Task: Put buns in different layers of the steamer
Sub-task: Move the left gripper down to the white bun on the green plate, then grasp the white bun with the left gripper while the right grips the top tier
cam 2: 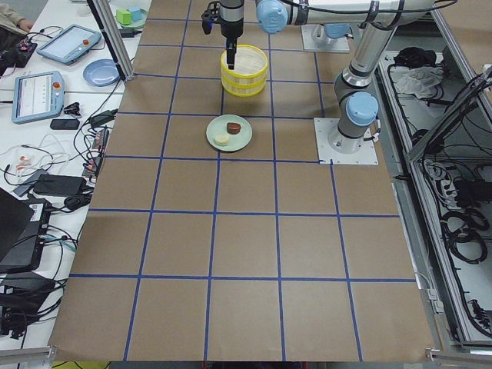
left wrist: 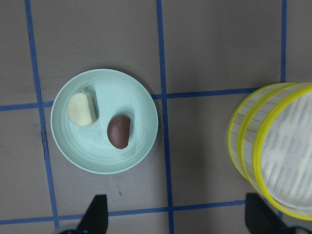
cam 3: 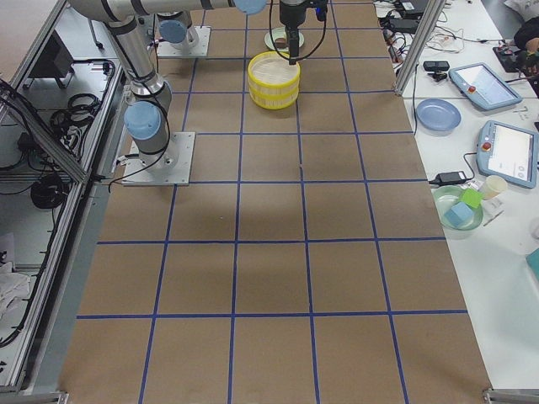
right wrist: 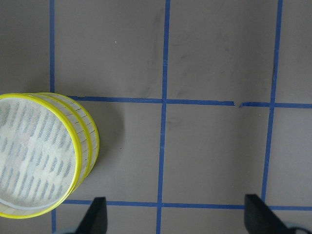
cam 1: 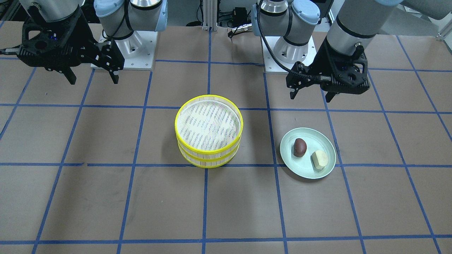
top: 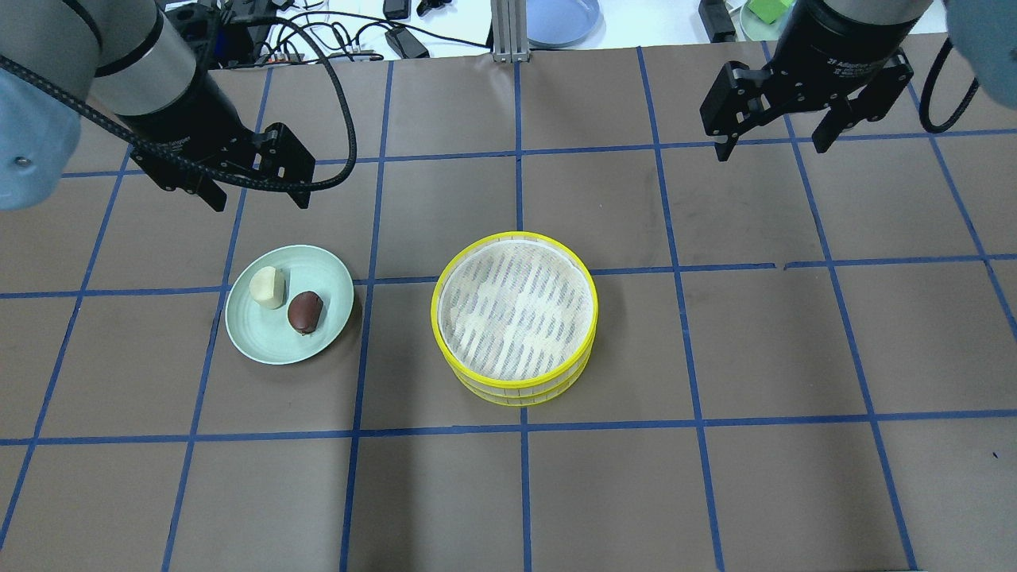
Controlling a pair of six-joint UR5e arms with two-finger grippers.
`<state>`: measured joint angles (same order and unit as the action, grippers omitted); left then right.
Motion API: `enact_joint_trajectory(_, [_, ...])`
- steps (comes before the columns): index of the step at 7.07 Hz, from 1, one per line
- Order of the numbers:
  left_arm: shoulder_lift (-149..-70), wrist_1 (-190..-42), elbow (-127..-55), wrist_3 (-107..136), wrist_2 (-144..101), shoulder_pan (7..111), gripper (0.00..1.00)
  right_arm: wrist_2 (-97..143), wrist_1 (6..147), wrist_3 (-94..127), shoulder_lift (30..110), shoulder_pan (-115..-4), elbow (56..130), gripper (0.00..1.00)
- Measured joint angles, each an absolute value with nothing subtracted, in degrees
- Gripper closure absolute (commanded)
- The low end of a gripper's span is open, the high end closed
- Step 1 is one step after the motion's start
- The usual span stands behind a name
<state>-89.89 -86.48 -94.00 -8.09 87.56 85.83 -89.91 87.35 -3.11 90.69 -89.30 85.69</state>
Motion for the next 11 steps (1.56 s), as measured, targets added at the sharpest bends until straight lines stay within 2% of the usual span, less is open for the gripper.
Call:
enact_joint_trajectory(4, [-100.98, -78.36, -100.21, -22.35, 87.90, 74.84, 0.00, -89.91, 87.28, -3.08, 90.82, -89.30, 85.89, 0.00])
enact_joint_trajectory(7, [-109.35, -69.95, -100.70, -23.93, 88.08, 73.81, 0.00, -89.91, 87.11, -2.71, 90.54, -89.60, 86.35, 0.00])
enact_joint_trajectory(9, [-112.39, -65.74, -100.75, -24.06, 88.86, 73.69, 0.00, -89.67, 87.11, 0.05, 90.06, -92.11, 89.10, 0.00])
enact_joint_trajectory(10, [-113.26, -64.72, -100.95, -24.06, 89.14, 73.66, 0.00, -89.57, 87.49, 3.31, 89.34, -95.64, 91.74, 0.02])
enact_joint_trajectory(11, [-113.65, -64.36, -101.60, -23.98, 89.25, 73.65, 0.08, -89.51, 88.77, 6.76, 88.25, -99.28, 94.48, 0.11])
